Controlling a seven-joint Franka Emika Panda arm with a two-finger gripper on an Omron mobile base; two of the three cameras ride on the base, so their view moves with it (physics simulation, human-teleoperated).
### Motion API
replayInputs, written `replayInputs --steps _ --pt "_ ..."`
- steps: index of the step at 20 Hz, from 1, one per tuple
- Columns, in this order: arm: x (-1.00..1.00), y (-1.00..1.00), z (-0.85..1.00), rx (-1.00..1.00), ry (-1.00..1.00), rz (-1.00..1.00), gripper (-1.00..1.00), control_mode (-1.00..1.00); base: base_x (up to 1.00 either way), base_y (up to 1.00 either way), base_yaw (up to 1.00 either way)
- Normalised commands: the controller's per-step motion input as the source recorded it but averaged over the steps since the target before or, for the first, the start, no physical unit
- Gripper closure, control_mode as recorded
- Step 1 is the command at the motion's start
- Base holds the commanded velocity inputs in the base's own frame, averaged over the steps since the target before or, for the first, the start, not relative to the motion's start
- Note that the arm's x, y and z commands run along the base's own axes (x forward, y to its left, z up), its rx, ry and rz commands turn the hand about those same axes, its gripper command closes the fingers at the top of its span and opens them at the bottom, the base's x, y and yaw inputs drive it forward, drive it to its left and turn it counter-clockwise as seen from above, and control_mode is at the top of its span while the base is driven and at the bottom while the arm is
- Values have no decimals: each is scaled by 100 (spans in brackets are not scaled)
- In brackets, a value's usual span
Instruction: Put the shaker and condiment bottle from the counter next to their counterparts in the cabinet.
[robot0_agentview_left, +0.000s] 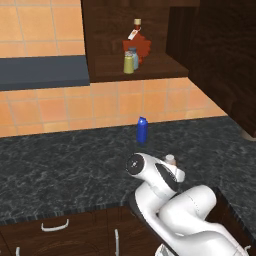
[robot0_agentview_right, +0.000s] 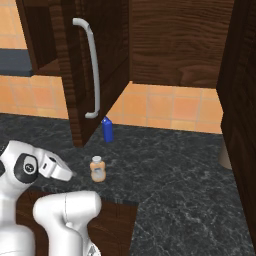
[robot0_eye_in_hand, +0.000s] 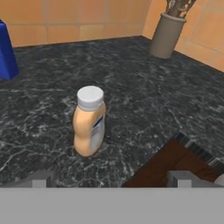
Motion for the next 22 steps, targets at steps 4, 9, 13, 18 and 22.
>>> replayInputs --steps 4,9,13,18,22 --pt "1 -18 -8 4 0 0 -100 -100 0 0 0" --pt "7 -9 0 1 0 0 -100 -100 0 0 0" --pt "8 -10 0 0 0 0 -100 -100 0 0 0" --pt "13 -9 -1 0 0 0 -100 -100 0 0 0" --pt "20 0 -19 0 0 -2 -100 -100 0 0 0"
